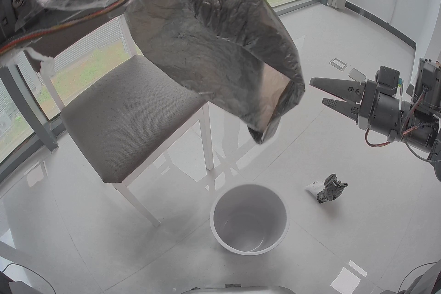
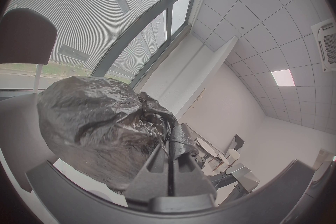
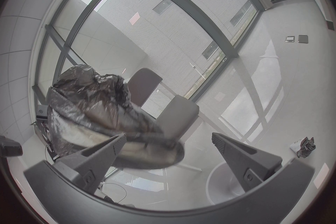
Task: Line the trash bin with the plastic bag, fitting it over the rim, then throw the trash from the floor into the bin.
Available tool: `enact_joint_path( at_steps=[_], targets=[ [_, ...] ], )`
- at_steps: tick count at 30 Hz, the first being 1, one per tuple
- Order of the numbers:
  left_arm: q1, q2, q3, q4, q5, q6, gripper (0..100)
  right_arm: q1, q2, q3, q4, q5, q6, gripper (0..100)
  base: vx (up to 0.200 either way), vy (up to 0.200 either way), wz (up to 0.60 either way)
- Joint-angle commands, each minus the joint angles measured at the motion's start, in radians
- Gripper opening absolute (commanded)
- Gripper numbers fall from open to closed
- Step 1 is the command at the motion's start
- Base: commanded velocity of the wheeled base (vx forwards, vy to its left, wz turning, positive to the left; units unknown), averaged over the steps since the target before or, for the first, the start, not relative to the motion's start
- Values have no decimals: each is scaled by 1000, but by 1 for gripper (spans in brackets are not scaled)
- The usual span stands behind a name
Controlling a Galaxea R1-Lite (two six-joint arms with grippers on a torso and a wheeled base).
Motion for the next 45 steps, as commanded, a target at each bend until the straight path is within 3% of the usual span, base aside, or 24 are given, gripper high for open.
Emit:
enact_joint_path(
  at_steps=[1, 7, 15, 25, 38, 45],
  targets=[
    [0, 3, 1, -1, 1, 0, 0, -13, 31, -17, 3, 2, 1, 100, 0, 0, 0],
    [-3, 4, 1, -1, 1, 0, 0, 8, 63, -19, 1, 3, 1, 100, 0, 0, 0],
    [-6, 6, 1, -1, -1, 0, 0, 111, 180, -51, -8, 8, 4, 100, 0, 0, 0],
    [-4, 4, 1, -1, 1, 0, 0, 112, 324, -162, 1, 8, 4, 100, 0, 0, 0],
    [-4, 40, 2, -70, 2, 0, 0, 152, 255, -22, -6, 45, 4, 100, 0, 0, 0],
    [-10, 56, 1, -96, 1, 0, 0, 171, 278, -50, -9, 51, 6, 100, 0, 0, 0]
  ],
)
